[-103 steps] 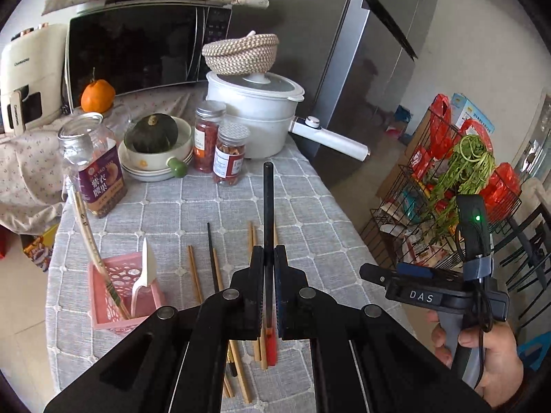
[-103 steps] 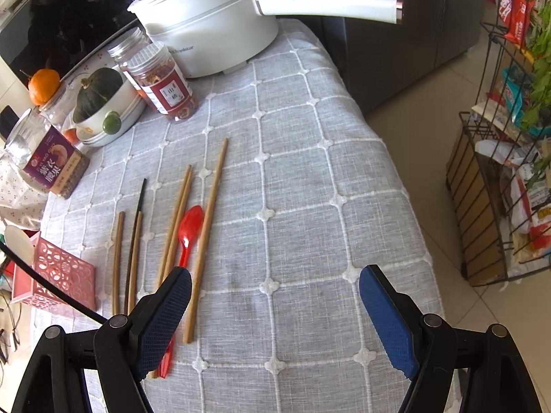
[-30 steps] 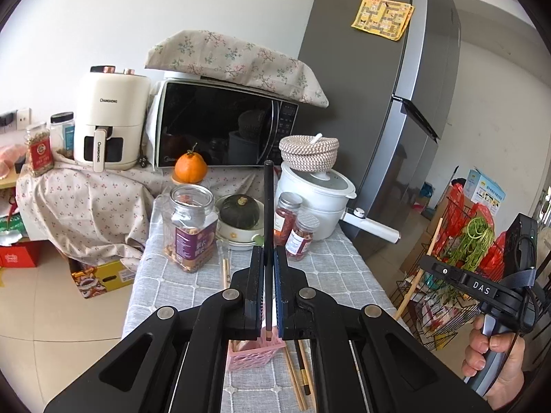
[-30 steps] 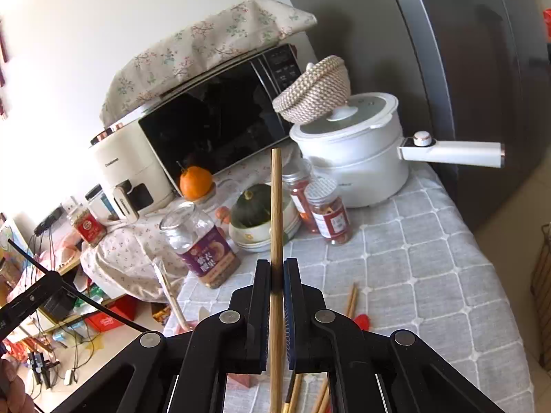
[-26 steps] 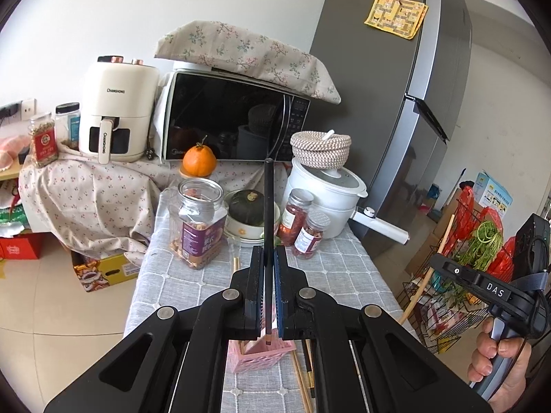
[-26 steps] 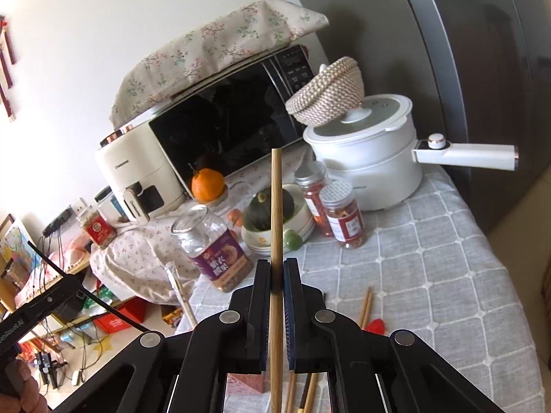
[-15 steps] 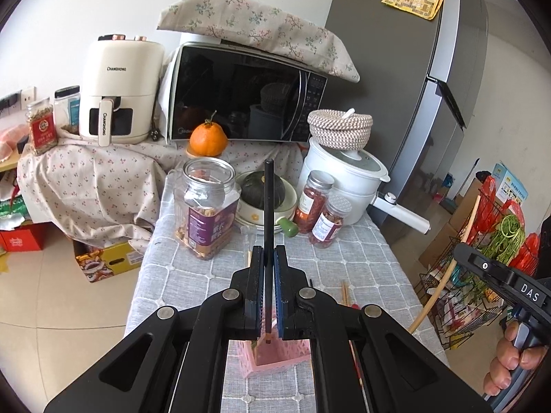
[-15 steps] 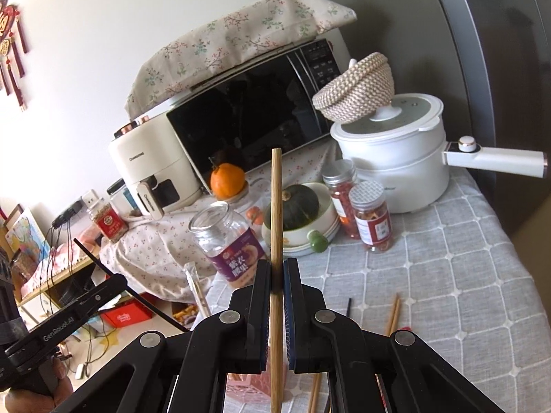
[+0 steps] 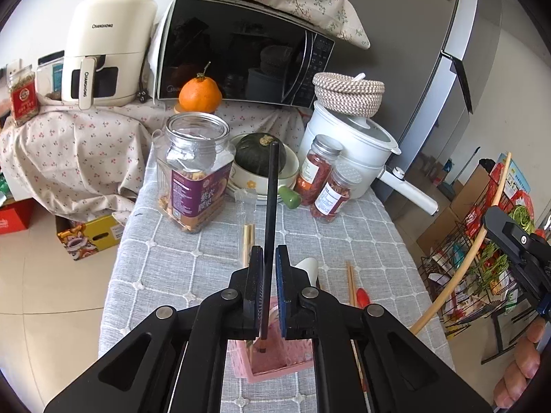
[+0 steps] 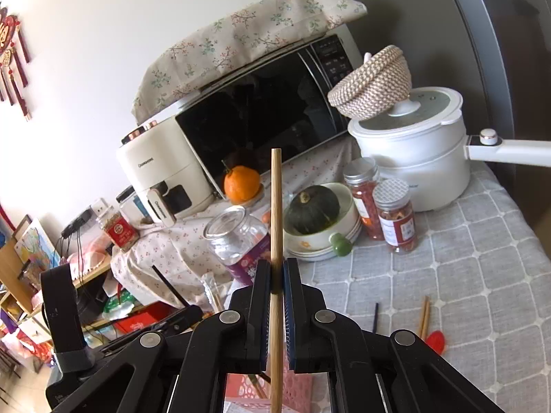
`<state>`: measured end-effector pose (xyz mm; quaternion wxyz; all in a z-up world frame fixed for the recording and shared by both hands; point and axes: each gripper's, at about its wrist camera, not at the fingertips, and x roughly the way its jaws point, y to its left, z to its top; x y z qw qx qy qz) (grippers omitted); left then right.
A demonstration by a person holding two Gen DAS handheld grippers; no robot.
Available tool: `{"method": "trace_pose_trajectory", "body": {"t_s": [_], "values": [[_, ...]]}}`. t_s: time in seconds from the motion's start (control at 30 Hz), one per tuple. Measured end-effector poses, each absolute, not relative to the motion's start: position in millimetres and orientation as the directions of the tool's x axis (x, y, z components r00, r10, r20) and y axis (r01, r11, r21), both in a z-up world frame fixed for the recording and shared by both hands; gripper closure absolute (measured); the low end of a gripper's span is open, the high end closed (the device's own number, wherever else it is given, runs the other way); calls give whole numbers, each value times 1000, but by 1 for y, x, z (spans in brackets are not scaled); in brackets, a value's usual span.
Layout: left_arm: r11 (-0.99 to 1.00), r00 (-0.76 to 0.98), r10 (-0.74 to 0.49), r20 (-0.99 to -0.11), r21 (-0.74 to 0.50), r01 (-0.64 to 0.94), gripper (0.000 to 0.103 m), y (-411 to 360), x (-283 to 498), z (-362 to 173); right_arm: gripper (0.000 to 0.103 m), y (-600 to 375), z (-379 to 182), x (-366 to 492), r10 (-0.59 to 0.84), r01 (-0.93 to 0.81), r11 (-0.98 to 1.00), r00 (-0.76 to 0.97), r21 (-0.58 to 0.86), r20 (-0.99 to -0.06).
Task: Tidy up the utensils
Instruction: 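Insert the black chopstick into the basket with left tool while right tool inserts the wooden chopstick, then withdraw both open tools from the basket back over the utensils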
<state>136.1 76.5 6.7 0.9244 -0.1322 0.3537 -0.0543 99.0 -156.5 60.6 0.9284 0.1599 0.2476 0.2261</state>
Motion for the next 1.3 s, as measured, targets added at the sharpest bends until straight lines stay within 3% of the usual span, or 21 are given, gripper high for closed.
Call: {"method": "trace_pose_trajectory", "body": {"t_s": [0.13,0.17,0.5,1.0,1.17,1.23,1.3], "values": [[967,746,-153,-649,-254,-23,57,75,131,7,97,-148,64,101,497,-346,845,789,407,-361],[967,751,-149,-643,-255,-26,52,76,128,8,97,-146,64,102,498,-347,843,792,410,-354],[972,718,-133,-683,-232,-40,45,95,104,2,97,-122,58,115,467,-343,860,828,379,-310],[979,673,-110,-732,-198,-55,39,102,101,-16,96,-85,-6,143,455,-324,887,736,329,-502],[981,665,-114,-738,-191,-43,39,96,101,-17,90,-83,-16,146,469,-335,882,692,331,-549],[981,662,-118,-740,-189,-36,38,93,101,-17,72,-87,-15,145,476,-336,878,683,340,-553],[982,659,-123,-742,-188,-29,38,90,100,-16,62,-93,-11,142,485,-337,873,682,353,-547]]}}
